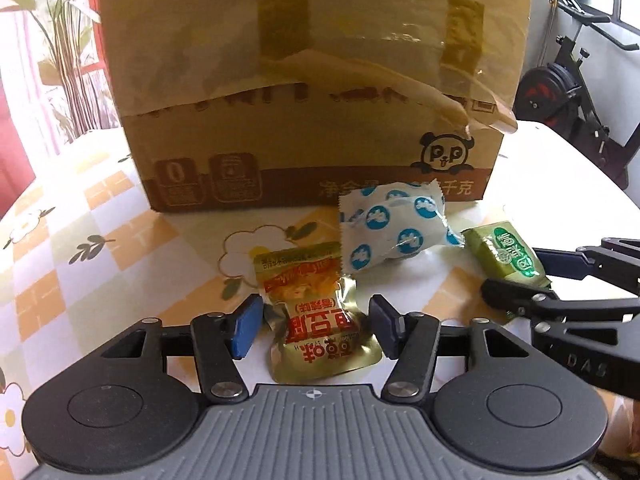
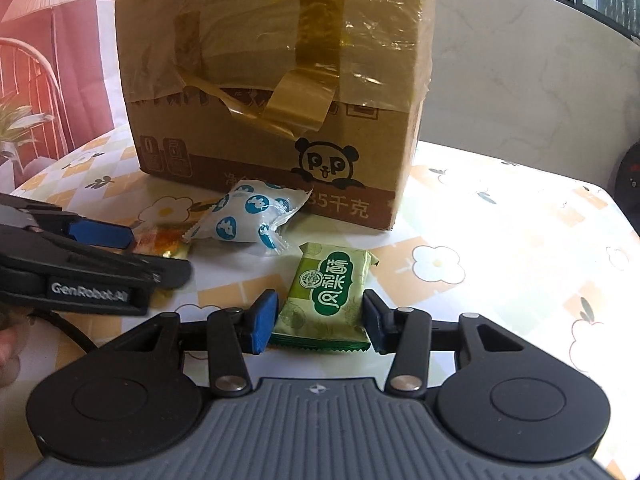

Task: Organize snacks
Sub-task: 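Grasp the green packet with the right gripper while the left gripper reaches the gold bag, then close the left gripper on the gold bag, adjusting its grip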

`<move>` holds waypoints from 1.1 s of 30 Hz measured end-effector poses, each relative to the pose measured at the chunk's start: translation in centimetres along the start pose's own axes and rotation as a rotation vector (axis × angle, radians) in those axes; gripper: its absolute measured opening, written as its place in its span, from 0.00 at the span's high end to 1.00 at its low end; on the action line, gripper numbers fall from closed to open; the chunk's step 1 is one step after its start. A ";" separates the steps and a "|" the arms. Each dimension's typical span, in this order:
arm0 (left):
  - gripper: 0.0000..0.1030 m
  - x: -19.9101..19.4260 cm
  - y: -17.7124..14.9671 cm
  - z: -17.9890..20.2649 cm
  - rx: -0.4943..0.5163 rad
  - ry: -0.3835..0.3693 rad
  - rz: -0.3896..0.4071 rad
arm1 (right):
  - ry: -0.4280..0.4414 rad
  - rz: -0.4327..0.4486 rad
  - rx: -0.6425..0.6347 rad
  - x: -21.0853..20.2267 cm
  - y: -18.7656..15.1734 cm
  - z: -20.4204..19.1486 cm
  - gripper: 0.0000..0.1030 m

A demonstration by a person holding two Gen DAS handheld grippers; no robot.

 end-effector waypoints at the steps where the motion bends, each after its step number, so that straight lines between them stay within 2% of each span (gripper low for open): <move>1: 0.43 -0.1 -0.2 -0.4 -0.003 -0.003 0.005 | -0.004 0.002 0.002 0.0 0.0 0.0 0.53; 12: 0.43 -1.4 -1.2 -3.1 -0.031 0.007 0.026 | -0.021 0.004 -0.002 -0.1 -0.1 0.0 0.53; 18: 0.43 -1.3 -1.2 -3.0 -0.033 0.010 0.033 | -0.016 0.003 0.001 -0.1 -0.1 0.0 0.53; 25: 0.55 -1.5 -1.2 -3.7 -0.069 0.010 0.050 | -0.011 0.003 0.005 0.0 -0.1 0.1 0.53; 33: 0.55 -1.4 -1.2 -4.2 -0.090 0.004 0.054 | -0.009 0.002 0.010 0.0 -0.1 0.2 0.53</move>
Point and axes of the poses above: each gripper's, at about its wrist camera, not at the fingertips, and x roughly the way its jaws point, z to its right, y to its top, the point moved 4 cm from there along x, roughly the way its jaws point, and after that the axes turned 6 degrees about -z, right-handed, at the moved point
